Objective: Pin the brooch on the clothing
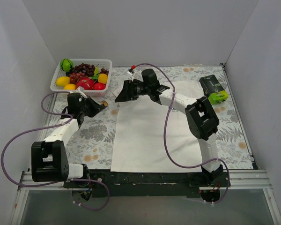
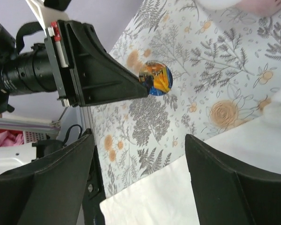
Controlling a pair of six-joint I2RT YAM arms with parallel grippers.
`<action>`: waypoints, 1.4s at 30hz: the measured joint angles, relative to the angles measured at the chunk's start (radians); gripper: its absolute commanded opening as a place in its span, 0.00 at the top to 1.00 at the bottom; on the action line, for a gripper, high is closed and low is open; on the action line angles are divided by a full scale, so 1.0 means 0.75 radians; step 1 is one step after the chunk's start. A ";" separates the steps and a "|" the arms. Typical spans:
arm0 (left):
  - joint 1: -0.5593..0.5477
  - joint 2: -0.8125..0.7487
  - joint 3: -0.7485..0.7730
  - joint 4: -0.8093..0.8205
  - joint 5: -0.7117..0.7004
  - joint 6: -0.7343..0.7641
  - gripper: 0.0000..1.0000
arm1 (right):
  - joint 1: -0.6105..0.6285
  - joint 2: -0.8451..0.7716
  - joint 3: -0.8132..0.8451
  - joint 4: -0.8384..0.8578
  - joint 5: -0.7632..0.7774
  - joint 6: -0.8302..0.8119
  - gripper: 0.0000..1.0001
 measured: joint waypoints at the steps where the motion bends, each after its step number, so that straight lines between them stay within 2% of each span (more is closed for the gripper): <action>1: -0.006 -0.019 0.007 -0.006 0.018 0.010 1.00 | -0.004 -0.026 -0.040 0.017 -0.014 0.001 0.14; 8: -0.107 -0.073 0.090 -0.016 0.203 0.108 1.00 | -0.109 -0.296 -0.399 0.103 -0.103 -0.007 0.14; 12: -0.195 -0.096 0.115 -0.014 0.304 0.168 1.00 | -0.174 -0.443 -0.517 0.144 -0.137 -0.017 0.19; 16: -0.264 -0.130 0.116 0.004 0.404 0.199 1.00 | -0.179 -0.526 -0.537 0.168 -0.164 -0.031 0.25; 18: -0.287 -0.151 0.115 0.029 0.445 0.200 1.00 | -0.176 -0.547 -0.539 0.178 -0.175 -0.033 0.33; 20: -0.301 -0.172 0.115 0.062 0.476 0.198 1.00 | -0.171 -0.551 -0.539 0.194 -0.190 -0.033 0.37; 29: -0.349 -0.207 0.115 0.145 0.535 0.183 1.00 | -0.138 -0.551 -0.559 0.212 -0.219 -0.023 0.38; 35: -0.378 -0.207 0.115 0.154 0.535 0.182 1.00 | -0.113 -0.550 -0.558 0.213 -0.221 -0.022 0.58; 36: -0.380 -0.207 0.115 0.154 0.535 0.179 1.00 | -0.110 -0.549 -0.558 0.214 -0.222 -0.021 0.69; 38: -0.386 -0.207 0.115 0.154 0.535 0.176 1.00 | -0.107 -0.549 -0.558 0.227 -0.221 -0.018 0.83; 39: -0.388 -0.207 0.115 0.154 0.535 0.174 1.00 | -0.108 -0.549 -0.558 0.236 -0.221 -0.010 0.94; 41: -0.389 -0.205 0.115 0.154 0.531 0.173 1.00 | -0.108 -0.549 -0.558 0.252 -0.228 0.002 0.99; 42: -0.388 -0.204 0.115 0.157 0.529 0.169 0.95 | -0.108 -0.549 -0.558 0.256 -0.232 0.004 0.99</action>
